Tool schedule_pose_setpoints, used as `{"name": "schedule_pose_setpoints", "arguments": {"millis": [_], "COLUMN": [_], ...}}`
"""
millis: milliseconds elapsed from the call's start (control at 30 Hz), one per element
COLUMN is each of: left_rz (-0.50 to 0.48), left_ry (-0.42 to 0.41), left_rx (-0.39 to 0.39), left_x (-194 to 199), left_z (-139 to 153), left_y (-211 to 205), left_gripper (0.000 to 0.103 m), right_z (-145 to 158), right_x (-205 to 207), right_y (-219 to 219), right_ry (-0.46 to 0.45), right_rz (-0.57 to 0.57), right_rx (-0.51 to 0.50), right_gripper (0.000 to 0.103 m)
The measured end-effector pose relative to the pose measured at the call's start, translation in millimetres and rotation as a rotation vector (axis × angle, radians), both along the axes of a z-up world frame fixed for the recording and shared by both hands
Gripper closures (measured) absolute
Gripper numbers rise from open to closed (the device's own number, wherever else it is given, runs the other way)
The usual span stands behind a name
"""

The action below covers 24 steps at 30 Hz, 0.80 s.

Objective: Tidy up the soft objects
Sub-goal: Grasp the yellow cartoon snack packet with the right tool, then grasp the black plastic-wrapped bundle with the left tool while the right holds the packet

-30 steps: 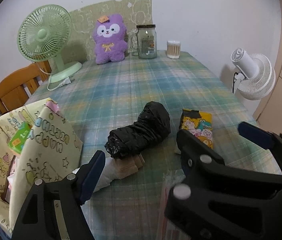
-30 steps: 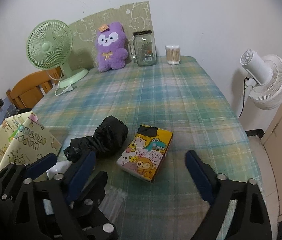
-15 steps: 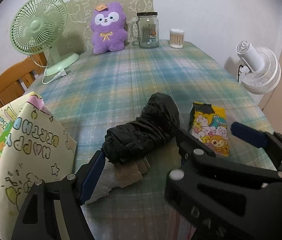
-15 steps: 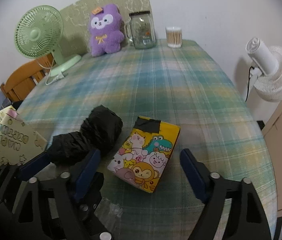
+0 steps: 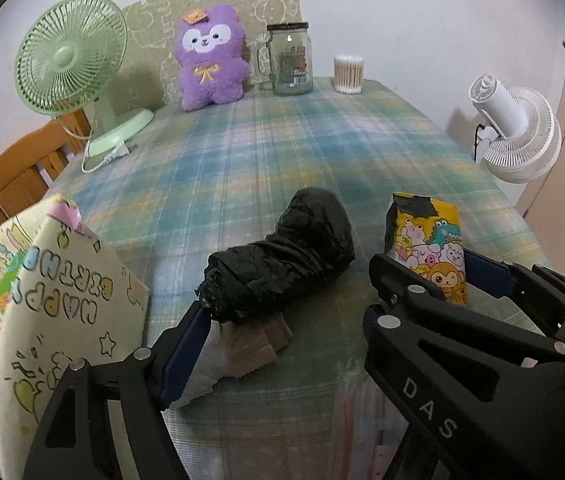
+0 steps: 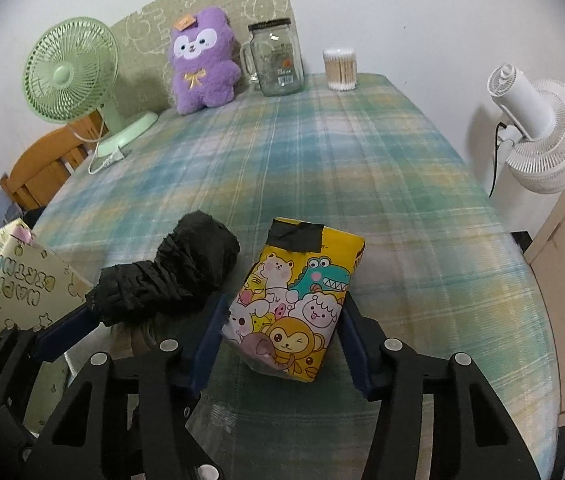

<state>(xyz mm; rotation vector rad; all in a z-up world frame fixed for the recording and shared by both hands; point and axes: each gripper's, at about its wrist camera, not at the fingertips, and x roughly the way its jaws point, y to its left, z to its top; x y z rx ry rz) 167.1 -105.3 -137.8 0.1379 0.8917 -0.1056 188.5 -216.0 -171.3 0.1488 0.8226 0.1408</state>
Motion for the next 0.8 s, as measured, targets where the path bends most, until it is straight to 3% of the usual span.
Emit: {"name": "schedule_pose_setpoints", "arguments": {"millis": [567, 800], "left_rz": [0.039, 0.041], "left_ry": [-0.036, -0.025], "left_rx": [0.017, 0.014], "left_x": [17, 32], "left_z": [18, 13], "left_y": [-9, -10], "left_gripper": [0.022, 0.015], "right_z": [23, 19], "right_x": [9, 22], "right_y": [-11, -16], "right_ry": [-0.035, -0.023], "right_rz": [0.015, -0.01], "right_rx": [0.025, 0.024], "right_gripper": [0.047, 0.047]}}
